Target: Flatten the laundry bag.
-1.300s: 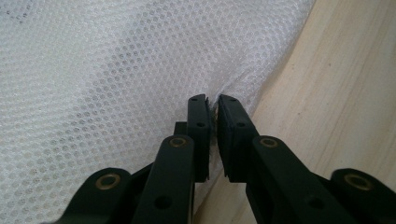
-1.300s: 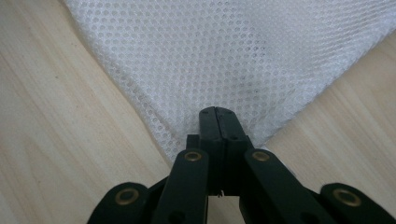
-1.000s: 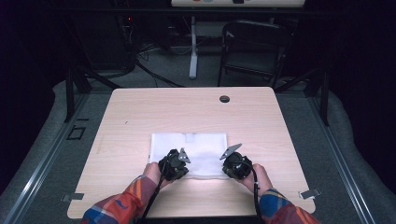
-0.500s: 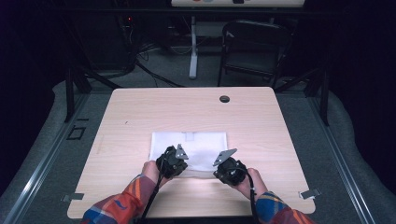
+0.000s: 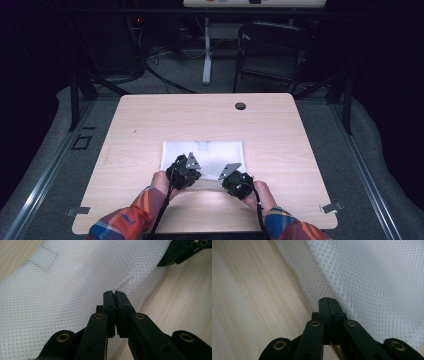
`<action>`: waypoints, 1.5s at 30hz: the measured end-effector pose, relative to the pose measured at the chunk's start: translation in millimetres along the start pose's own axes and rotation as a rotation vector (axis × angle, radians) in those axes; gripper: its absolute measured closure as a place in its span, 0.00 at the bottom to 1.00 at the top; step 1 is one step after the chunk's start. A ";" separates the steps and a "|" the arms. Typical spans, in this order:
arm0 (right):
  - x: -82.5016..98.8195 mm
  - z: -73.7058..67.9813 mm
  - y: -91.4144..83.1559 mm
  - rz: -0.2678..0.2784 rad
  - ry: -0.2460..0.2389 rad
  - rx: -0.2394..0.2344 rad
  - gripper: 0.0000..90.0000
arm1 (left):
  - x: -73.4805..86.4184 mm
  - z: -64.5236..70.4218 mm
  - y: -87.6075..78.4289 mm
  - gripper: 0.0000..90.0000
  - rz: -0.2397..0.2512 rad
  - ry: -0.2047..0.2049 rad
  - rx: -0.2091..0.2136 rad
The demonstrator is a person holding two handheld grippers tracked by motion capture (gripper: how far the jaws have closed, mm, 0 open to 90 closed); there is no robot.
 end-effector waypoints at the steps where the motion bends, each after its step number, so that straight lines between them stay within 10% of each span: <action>1: -0.6 1.1 0.6 -0.001 -0.001 0.003 1.00 | 0.0 0.1 -0.3 0.97 -0.002 0.002 0.004; 45: 10.6 -8.0 -0.7 -0.079 0.026 -0.114 1.00 | -5.7 9.2 -17.7 0.97 -0.005 -0.074 0.046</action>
Point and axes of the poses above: each handheld gripper's, and its own axes: y roughly forward along the jaws, x roughly out of its underside, z roughly to its right, the point moved 9 cm from there along y, roughly forward along the jaws
